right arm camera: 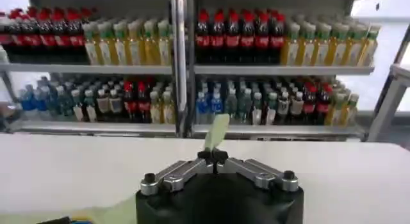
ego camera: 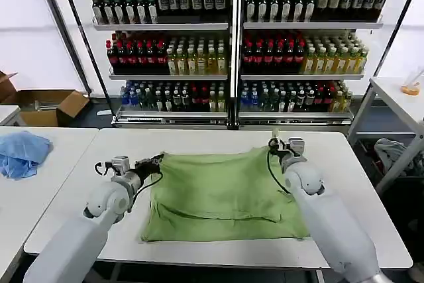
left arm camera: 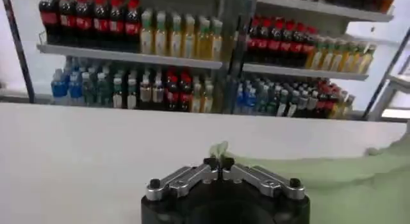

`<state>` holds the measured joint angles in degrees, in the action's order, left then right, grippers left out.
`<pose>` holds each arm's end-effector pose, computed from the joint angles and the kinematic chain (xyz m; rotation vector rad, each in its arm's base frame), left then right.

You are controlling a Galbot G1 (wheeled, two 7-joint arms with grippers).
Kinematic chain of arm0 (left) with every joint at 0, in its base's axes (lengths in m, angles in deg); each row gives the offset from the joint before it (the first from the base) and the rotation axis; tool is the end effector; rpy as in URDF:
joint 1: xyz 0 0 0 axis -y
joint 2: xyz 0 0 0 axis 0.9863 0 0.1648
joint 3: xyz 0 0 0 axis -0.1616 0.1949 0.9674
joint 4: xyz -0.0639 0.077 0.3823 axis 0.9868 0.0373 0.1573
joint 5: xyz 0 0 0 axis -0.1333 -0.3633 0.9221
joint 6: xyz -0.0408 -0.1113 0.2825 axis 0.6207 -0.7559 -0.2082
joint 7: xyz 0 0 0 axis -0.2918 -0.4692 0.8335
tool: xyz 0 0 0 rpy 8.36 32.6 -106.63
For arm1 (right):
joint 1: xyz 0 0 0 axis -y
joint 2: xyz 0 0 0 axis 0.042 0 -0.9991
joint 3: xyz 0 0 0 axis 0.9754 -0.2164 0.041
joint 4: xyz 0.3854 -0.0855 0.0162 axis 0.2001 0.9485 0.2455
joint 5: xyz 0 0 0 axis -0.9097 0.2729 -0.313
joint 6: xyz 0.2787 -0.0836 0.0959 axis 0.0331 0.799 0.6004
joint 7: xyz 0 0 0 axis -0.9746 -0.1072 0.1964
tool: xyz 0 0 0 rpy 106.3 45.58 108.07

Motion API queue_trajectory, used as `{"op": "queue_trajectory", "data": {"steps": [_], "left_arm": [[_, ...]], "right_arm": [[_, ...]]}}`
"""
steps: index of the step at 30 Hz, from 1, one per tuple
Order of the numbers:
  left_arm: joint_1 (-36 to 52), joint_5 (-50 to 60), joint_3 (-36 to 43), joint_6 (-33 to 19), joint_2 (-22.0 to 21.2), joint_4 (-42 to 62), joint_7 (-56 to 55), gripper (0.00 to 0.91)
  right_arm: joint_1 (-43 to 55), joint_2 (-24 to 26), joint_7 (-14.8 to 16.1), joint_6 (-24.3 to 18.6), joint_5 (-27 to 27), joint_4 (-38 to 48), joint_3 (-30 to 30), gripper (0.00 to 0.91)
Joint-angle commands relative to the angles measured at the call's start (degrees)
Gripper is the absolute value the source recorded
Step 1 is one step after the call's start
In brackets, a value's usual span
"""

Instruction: Fold and organize the clothes.

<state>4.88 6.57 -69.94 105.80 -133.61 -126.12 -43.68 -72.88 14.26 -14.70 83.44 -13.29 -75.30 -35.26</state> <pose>0.3670 0.1219 -0.2923 -0.3478 -2.6604 0.1317 0.4005 -0.0733 -0.2773 0.0529 -2.7753 0.0472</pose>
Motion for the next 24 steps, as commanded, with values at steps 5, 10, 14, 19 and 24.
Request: {"op": "queue_trajectory", "data": {"steps": [5,10,14,19,24], "left_arm": [[-13.7,-0.5,-5.0,1.1,4.4,-15.1,0.3,0.06],[-18.0,0.7,-6.8,1.3,4.5,-16.3,0.3,0.06],[-19.4,1.8,-7.1,1.2,4.4,-15.6,0.4,0.06],[-18.9,4.3,-6.6,1.2,4.1,-13.0,0.8,0.05],[-18.3,5.6,-5.7,1.3,3.9,-11.6,1.1,0.06]], "right_arm": [[-24.2,7.6,-0.2,2.4,-1.0,-25.2,11.5,0.0],[-27.2,7.4,-0.4,2.4,-1.1,-25.6,12.4,0.0],[-27.9,5.7,-1.1,2.5,-1.0,-24.5,11.4,0.0],[-28.1,4.2,-2.0,2.5,-1.0,-22.8,11.1,0.0],[-27.7,3.2,-3.3,2.5,-0.4,-20.1,10.5,0.0]]}}
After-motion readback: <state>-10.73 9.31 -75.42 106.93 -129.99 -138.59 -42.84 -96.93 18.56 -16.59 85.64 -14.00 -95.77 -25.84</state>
